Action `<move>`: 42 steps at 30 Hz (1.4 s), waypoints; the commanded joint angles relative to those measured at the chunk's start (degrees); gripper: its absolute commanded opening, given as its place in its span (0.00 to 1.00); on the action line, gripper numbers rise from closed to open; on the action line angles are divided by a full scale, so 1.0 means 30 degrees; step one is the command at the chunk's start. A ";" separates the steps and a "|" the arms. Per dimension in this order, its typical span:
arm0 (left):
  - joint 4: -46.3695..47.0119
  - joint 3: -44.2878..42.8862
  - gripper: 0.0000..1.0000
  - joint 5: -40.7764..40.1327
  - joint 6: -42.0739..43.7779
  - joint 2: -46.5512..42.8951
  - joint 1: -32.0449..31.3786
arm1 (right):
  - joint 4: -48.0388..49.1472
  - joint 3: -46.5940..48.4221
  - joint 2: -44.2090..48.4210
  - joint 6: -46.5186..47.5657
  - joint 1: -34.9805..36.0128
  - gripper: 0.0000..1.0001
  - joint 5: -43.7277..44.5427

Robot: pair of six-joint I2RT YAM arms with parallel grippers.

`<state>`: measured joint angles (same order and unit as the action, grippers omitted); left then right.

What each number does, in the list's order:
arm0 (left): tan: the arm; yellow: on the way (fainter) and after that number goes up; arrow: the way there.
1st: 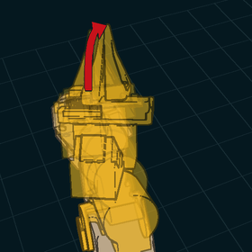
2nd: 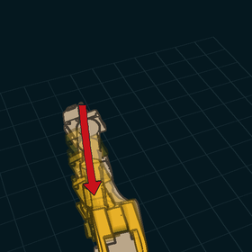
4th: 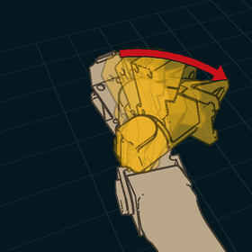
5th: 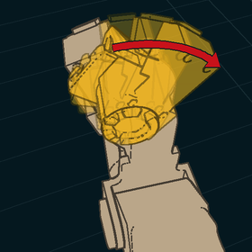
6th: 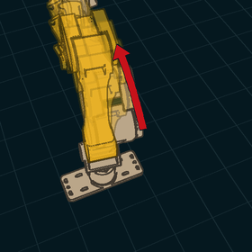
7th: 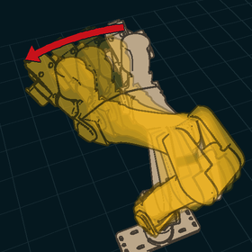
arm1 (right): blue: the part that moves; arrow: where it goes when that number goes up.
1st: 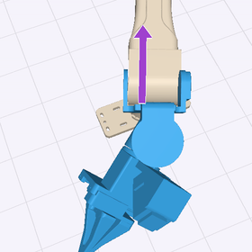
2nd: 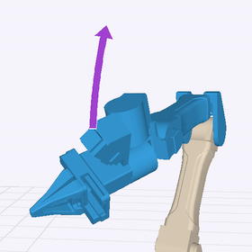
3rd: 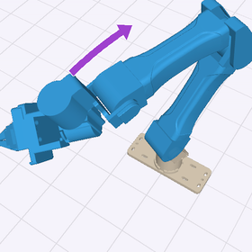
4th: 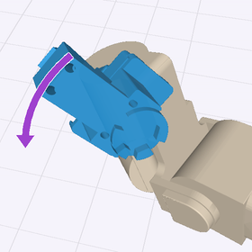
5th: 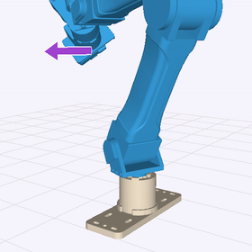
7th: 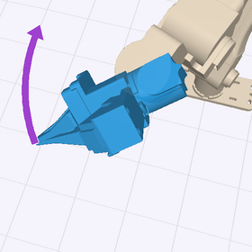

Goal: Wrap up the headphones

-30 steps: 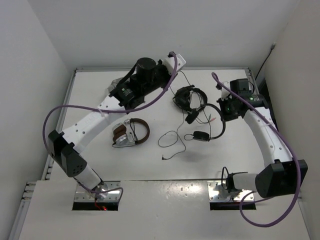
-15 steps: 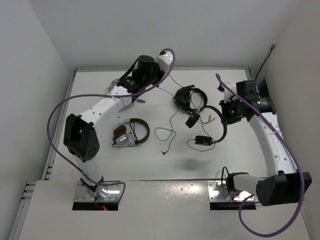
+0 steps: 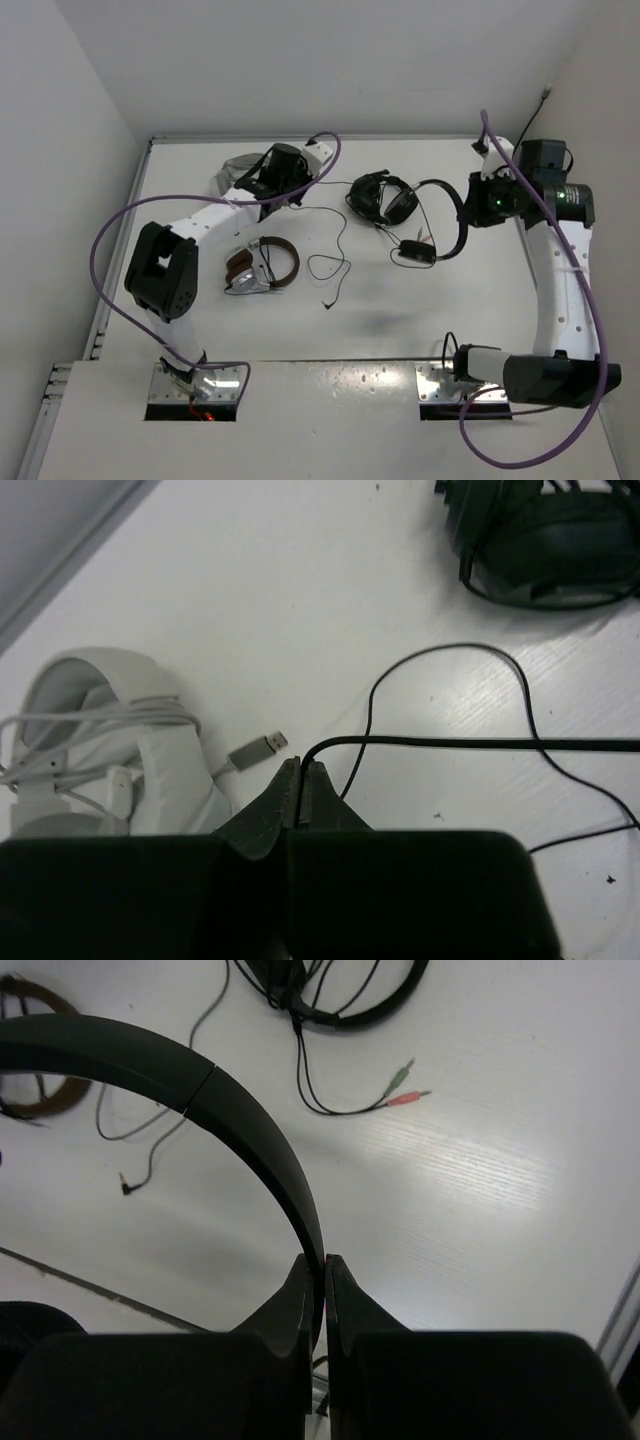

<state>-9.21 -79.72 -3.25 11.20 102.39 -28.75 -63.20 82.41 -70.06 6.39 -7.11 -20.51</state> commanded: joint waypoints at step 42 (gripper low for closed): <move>0.0932 0.1645 0.00 1.0364 -0.5693 -0.4540 -0.9195 | 0.5275 0.3672 -0.5003 -1.1362 0.0786 0.00 0.6804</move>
<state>-6.46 -71.48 19.27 -2.09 88.86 -55.77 -51.77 90.37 -85.06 -27.42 -7.79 -6.50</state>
